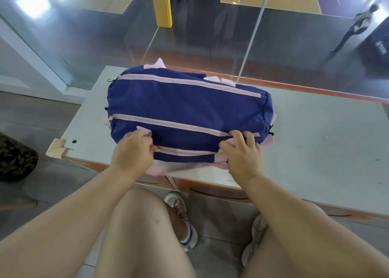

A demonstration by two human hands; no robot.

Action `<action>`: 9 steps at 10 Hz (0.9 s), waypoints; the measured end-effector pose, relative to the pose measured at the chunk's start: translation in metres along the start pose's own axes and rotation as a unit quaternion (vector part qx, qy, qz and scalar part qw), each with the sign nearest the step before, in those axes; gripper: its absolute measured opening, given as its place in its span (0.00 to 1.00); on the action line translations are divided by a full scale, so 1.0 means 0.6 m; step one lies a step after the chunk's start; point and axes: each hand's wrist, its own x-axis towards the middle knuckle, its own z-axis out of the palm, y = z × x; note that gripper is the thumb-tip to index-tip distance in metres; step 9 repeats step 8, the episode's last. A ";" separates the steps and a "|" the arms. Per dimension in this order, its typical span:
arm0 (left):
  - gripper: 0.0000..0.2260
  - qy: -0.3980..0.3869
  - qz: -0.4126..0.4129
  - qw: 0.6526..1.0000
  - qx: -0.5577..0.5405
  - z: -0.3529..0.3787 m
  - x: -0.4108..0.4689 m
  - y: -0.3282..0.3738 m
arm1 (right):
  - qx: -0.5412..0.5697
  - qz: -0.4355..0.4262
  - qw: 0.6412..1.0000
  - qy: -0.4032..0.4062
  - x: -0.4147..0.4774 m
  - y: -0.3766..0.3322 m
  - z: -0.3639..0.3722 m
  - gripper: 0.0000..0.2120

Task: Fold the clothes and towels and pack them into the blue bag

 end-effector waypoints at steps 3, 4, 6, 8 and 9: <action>0.11 -0.058 -0.073 0.995 0.044 -0.020 -0.007 0.016 | -0.009 -0.018 0.998 -0.062 -0.002 0.008 -0.045 0.17; 0.05 -0.069 -0.062 0.996 0.005 -0.032 -0.011 0.027 | 0.044 -0.027 0.985 -0.163 0.002 0.019 -0.088 0.18; 0.05 -0.125 -0.014 0.990 0.055 -0.092 -0.012 0.086 | 0.103 -0.013 0.966 -0.235 -0.015 0.034 -0.198 0.17; 0.07 -0.113 0.035 0.990 0.080 -0.170 0.013 0.161 | 0.038 0.003 0.975 -0.221 -0.052 0.096 -0.287 0.12; 0.07 -0.113 0.035 0.990 0.080 -0.170 0.013 0.161 | 0.038 0.003 0.975 -0.221 -0.052 0.096 -0.287 0.12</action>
